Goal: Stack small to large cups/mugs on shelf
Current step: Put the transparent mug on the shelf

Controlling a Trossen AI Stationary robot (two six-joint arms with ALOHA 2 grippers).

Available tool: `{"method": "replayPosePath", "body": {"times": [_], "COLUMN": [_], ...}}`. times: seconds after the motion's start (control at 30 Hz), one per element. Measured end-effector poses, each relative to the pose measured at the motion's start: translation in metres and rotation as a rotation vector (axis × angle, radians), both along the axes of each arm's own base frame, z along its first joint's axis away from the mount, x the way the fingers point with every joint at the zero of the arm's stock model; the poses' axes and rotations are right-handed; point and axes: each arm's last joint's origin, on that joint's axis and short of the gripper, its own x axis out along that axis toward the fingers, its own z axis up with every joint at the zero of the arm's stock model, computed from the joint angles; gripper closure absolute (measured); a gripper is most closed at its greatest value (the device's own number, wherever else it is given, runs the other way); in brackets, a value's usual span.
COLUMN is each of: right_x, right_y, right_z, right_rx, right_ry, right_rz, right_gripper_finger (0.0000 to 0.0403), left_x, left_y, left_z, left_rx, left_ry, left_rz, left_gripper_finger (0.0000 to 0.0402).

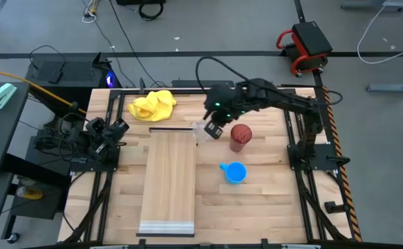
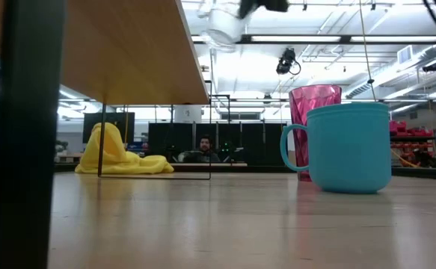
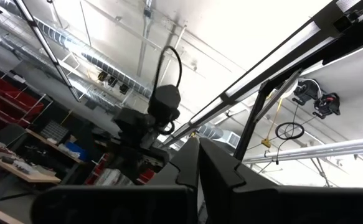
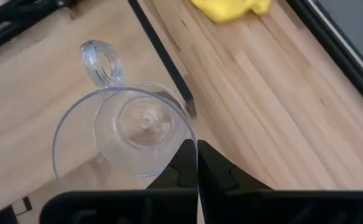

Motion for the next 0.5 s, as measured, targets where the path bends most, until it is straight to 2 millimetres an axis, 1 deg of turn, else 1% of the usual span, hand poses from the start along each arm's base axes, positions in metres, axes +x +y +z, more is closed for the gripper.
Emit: {"method": "replayPosePath", "body": {"times": [0.1, 0.23, 0.33, 0.5], "right_x": [0.017, 0.036, 0.051, 0.068], "right_y": [-0.001, -0.003, -0.001, 0.003], "right_z": [-0.005, -0.021, -0.034, -0.043], "right_rx": [-0.022, 0.004, -0.018, -0.026], "right_ry": [-0.017, -0.029, -0.018, -0.077], "right_rz": [0.047, 0.119, 0.164, 0.236], "right_gripper_finger": [0.0403, 0.0403, 0.0403, 0.0403], "left_x": [0.0, 0.0, 0.001, 0.001], "left_y": [0.0, 0.0, 0.0, 0.0], "left_z": [0.0, 0.0, -0.001, -0.001], "left_rx": [0.0, 0.002, 0.002, 0.003], "left_ry": [0.001, 0.006, 0.008, 0.011], "left_rz": [0.0, 0.0, 0.0, 0.0], "left_gripper_finger": [0.038, 0.0377, 0.038, 0.0382]}}
